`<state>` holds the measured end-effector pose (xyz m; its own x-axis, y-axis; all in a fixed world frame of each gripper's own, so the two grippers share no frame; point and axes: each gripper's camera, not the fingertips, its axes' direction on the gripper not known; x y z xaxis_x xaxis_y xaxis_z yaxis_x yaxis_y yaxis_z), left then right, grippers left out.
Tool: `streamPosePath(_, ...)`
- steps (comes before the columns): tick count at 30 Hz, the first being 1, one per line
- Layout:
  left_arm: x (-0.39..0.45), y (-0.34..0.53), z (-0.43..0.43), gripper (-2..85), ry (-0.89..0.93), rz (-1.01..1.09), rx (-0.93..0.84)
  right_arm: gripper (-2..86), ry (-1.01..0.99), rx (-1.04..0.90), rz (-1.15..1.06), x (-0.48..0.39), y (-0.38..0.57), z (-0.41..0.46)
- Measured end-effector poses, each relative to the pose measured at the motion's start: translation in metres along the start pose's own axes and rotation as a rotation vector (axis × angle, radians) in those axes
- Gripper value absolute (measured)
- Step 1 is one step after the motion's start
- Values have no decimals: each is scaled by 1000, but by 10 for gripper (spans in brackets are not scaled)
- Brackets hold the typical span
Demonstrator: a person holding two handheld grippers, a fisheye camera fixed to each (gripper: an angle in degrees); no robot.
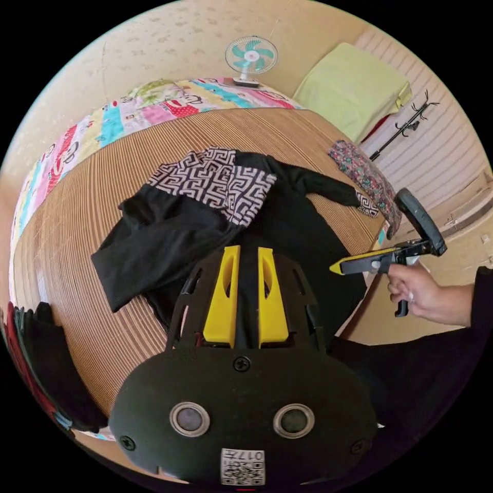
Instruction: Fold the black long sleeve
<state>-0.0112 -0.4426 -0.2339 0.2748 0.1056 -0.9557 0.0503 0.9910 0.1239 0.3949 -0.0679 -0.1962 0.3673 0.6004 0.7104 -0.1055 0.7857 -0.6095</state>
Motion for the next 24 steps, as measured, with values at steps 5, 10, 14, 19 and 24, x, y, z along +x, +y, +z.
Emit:
streamPosePath(5, -32, 53, 19, 66, 109, -185, -39, 56, -77, 121, -112, -2, -38, -35)
streamPosePath(10, -77, 79, 28, 67, 78, -308, -46, 76, -88, 201, -252, -37, -103, -40)
streamPosePath(14, -87, 74, 17, 67, 38, -310, 13, 76, 123, 73, -322, -61, -156, 2)
streamPosePath(19, -120, 63, -4, 67, 3, -379, 130, 34, 164, 112, -365, -92, -159, -33)
streamPosePath(24, -133, 55, -2, 70, -32, -387, 166, 23, 124, 334, -408, -133, -156, -126)
